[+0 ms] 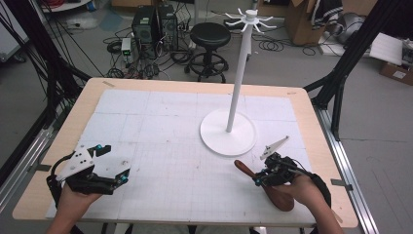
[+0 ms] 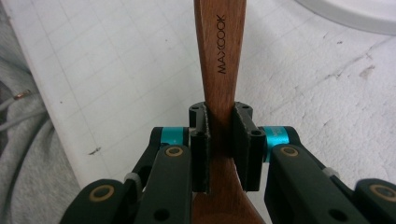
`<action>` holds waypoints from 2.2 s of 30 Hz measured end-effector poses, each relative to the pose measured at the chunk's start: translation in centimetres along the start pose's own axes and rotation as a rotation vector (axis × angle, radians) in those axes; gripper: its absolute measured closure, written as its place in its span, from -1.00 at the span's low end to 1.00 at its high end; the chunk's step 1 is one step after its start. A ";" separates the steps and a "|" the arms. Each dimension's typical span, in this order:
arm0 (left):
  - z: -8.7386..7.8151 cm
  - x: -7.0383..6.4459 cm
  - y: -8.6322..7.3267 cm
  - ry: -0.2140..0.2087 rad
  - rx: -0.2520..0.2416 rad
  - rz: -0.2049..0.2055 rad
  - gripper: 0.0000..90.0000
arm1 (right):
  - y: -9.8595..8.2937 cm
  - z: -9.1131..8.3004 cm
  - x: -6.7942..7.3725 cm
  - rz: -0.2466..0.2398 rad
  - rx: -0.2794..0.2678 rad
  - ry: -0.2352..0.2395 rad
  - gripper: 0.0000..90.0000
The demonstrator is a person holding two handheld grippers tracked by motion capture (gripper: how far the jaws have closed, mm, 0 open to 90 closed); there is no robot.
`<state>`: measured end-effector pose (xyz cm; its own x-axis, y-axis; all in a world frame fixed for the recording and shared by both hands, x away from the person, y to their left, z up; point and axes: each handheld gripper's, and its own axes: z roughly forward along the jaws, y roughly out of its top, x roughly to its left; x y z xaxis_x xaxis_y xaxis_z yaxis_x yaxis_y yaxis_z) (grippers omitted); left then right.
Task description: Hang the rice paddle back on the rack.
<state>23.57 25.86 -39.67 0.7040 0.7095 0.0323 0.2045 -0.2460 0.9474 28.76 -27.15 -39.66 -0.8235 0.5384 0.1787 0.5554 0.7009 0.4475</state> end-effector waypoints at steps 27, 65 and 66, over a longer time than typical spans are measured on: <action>0.0 -0.1 0.0 -0.009 -0.003 0.000 -0.96 | -0.7 -3.7 -0.6 -0.003 -0.266 0.055 0.75; 0.2 -0.2 0.1 -0.017 0.002 0.008 -0.96 | 1.2 -9.5 -0.9 -0.012 -0.478 0.022 0.75; 0.2 -0.2 0.1 -0.016 0.002 0.008 -0.96 | 1.4 -9.7 -0.9 -0.013 -0.481 0.025 0.75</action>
<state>23.58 25.59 -39.68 0.7161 0.6972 0.0345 0.2003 -0.2525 0.9466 29.13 -31.22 -30.69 -0.8359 0.5154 0.1887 0.4333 0.4088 0.8032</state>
